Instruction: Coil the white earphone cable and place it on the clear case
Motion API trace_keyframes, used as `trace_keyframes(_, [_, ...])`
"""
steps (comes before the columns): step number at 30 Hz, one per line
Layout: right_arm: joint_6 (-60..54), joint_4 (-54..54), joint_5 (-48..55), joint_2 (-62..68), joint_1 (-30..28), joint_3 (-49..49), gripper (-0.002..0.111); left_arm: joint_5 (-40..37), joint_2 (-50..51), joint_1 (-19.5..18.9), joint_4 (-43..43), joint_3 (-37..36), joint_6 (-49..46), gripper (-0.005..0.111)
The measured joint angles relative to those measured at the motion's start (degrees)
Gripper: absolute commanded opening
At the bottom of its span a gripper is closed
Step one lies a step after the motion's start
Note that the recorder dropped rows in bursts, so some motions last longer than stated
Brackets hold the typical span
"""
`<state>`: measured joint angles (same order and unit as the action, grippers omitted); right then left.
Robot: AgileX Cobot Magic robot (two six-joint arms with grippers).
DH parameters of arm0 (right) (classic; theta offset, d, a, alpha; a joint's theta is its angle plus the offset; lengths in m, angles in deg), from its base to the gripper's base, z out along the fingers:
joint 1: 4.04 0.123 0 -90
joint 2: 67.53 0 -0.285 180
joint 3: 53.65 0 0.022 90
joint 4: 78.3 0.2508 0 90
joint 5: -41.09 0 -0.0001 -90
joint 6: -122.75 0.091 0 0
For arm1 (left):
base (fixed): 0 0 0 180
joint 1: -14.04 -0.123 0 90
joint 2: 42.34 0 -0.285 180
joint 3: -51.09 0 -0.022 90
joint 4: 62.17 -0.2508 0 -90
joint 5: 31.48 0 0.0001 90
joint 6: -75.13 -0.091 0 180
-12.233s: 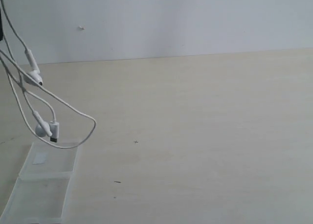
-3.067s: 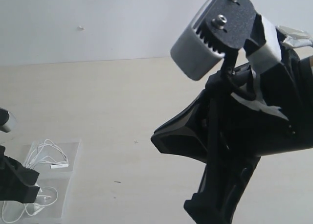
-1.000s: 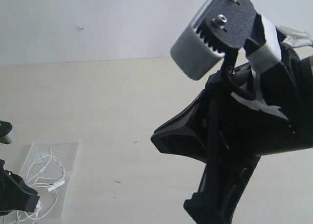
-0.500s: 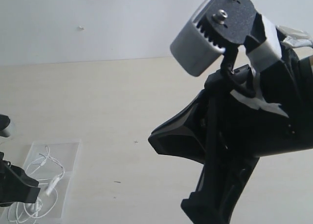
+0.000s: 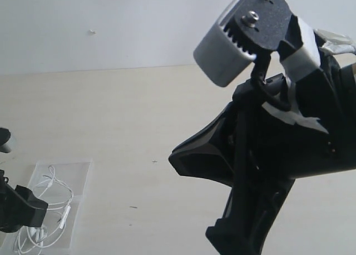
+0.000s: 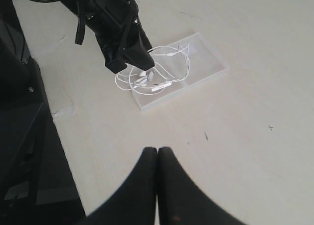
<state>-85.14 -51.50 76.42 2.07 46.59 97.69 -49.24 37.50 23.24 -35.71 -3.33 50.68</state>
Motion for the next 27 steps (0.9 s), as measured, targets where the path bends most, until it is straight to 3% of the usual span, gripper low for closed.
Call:
trace_keyframes(2, [0.0,0.0,0.0,0.0,0.0,0.0,0.000,0.0,0.0,0.0,0.0,0.6,0.5,0.066])
trace_keyframes(15, [0.0,0.1,0.0,0.0,0.0,0.0,0.000,-2.8,0.0,0.0,-0.4,5.3,1.6,0.064])
trace_keyframes(17, [0.0,0.1,0.0,0.0,0.0,0.0,0.000,-4.7,0.0,0.0,-1.1,6.0,1.8,0.056])
trace_keyframes(24, [0.0,0.1,0.0,0.0,0.0,0.0,0.000,-19.0,0.0,0.0,-6.3,11.7,2.0,0.004])
trace_keyframes(27, [0.0,0.1,0.0,0.0,0.0,0.0,0.000,-22.3,0.0,0.0,-7.3,14.0,2.9,0.000])
